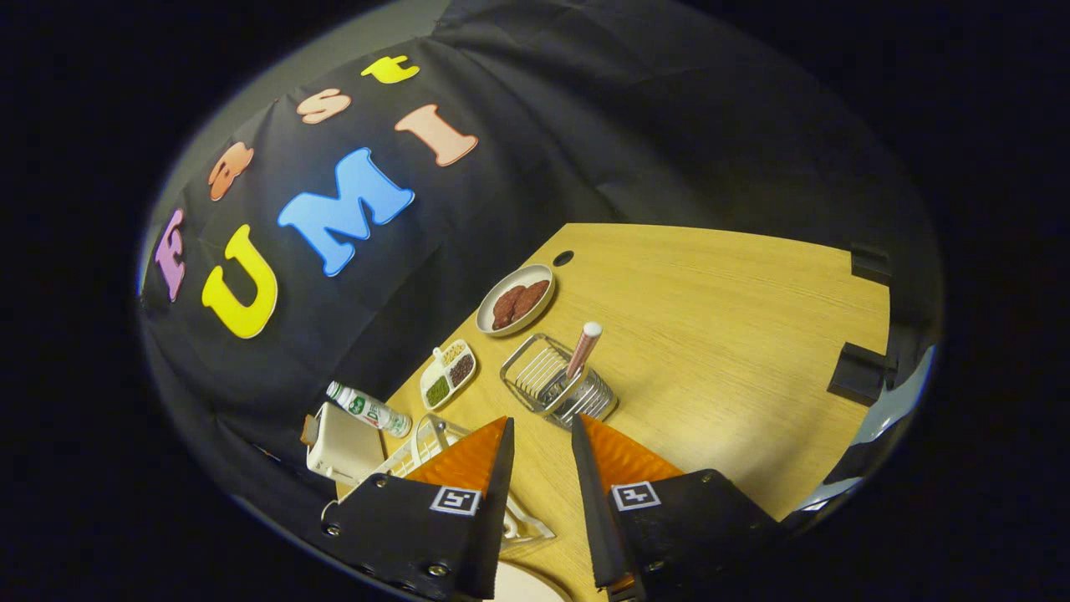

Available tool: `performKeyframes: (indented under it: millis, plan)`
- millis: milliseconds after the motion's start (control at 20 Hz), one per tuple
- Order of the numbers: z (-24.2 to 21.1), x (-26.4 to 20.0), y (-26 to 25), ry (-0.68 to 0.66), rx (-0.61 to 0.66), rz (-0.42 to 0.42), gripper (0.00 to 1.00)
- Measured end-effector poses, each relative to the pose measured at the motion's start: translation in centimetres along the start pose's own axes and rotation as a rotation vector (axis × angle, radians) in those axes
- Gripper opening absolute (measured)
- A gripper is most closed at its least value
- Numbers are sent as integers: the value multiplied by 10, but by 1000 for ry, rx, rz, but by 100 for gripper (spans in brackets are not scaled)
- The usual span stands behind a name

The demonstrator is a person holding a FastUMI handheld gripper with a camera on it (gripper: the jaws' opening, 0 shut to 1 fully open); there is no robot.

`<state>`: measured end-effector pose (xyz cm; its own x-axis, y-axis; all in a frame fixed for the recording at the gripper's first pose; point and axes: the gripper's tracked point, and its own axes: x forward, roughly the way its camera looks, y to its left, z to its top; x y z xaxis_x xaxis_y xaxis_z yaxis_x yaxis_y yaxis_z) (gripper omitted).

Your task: Take the plate from the dish rack, then take the spoon from the basket and place it into the plate.

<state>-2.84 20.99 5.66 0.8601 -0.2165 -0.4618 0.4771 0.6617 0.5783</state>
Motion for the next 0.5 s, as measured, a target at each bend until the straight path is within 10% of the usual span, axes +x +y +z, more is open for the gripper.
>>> performKeyframes:
  millis: [500]
  plan:
    - [23,59,-25,-22,76,-73,43]
